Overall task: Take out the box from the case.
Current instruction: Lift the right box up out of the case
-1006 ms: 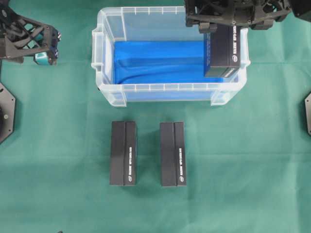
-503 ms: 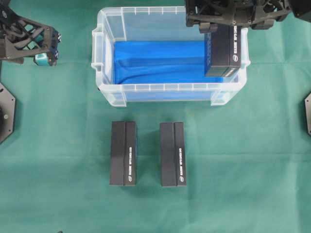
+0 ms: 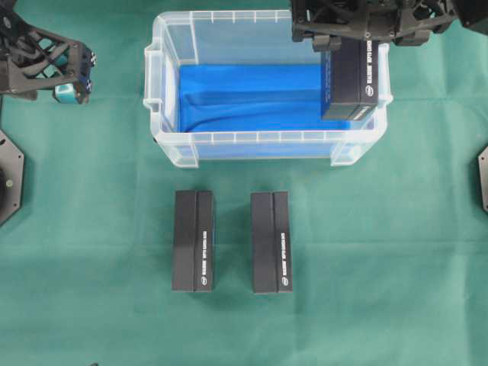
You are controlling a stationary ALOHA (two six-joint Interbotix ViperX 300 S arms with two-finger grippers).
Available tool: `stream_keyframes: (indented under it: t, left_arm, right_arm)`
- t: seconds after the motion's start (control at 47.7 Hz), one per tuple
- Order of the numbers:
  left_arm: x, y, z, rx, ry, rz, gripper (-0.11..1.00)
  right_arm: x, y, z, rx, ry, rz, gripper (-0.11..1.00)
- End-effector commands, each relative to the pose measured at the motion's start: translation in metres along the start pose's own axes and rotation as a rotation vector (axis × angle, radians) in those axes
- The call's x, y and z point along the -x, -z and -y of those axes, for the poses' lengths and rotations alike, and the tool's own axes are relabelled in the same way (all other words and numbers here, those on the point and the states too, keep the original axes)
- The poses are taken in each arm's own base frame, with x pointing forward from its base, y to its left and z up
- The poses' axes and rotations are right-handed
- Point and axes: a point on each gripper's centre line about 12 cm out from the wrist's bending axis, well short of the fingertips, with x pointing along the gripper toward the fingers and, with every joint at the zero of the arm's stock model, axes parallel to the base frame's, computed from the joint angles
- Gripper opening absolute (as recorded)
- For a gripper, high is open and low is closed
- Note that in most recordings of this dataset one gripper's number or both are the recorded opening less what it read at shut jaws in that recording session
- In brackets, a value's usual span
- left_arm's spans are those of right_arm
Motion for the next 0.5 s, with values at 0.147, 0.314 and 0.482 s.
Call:
stream_keyframes:
  t: [0.147, 0.314, 0.482]
  left_arm:
    - [0.0062, 0.0005, 0.0007, -0.003, 0.024, 0.007, 0.98]
    - [0.0066, 0.0003, 0.0005, -0.001, 0.023, 0.005, 0.98]
    - [0.0066, 0.0002, 0.0002, -0.001, 0.021, 0.006, 0.97]
  right_arm:
    - [0.0218, -0.0030, 0.0062, -0.006, -0.061, 0.017, 0.64]
    - [0.0222, -0.0046, 0.0063, -0.008, -0.061, 0.024, 0.64]
    - [0.0230, 0.0031, 0.0054, 0.011, -0.060, 0.021, 0.64]
